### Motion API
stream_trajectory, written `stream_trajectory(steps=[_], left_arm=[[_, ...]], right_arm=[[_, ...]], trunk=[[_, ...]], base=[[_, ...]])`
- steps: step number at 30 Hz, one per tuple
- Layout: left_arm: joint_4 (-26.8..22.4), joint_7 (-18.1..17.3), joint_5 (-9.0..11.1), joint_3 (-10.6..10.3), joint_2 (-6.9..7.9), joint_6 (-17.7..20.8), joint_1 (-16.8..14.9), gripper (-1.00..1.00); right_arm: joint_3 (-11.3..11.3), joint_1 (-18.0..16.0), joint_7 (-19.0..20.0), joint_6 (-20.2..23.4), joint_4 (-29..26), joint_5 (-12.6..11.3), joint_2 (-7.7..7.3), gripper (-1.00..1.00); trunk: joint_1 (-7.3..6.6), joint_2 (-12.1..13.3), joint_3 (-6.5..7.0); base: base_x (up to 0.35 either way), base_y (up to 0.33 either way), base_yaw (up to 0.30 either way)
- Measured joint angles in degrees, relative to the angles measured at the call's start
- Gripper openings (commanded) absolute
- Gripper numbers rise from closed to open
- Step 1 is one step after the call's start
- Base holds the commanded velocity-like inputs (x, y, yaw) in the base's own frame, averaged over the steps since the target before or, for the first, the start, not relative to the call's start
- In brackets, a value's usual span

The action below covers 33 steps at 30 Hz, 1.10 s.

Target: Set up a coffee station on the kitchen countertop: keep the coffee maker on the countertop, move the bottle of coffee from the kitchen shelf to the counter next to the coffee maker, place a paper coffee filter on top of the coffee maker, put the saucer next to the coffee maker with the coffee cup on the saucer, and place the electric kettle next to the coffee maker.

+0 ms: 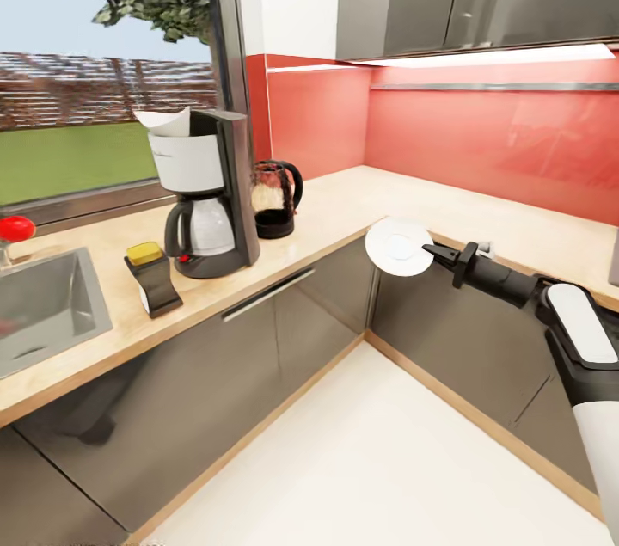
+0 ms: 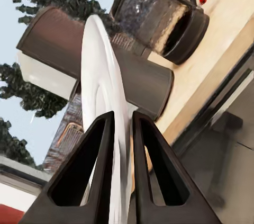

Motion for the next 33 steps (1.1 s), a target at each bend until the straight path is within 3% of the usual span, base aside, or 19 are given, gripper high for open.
stream_trajectory(steps=[10,33], left_arm=[[0.0,0.0,0.0,0.0,0.00,0.0,0.0,1.00],[0.0,0.0,0.0,0.0,0.00,0.0,0.0,1.00]], right_arm=[[0.1,0.0,-0.1,-0.1,0.0,0.1,0.14,-1.00],[0.4,0.0,-0.1,-0.1,0.8,0.1,0.36,-1.00]], trunk=[[0.01,0.0,0.00],[0.01,0.0,0.00]], base=[[0.080,-0.237,0.268],[0.002,-0.021,0.256]])
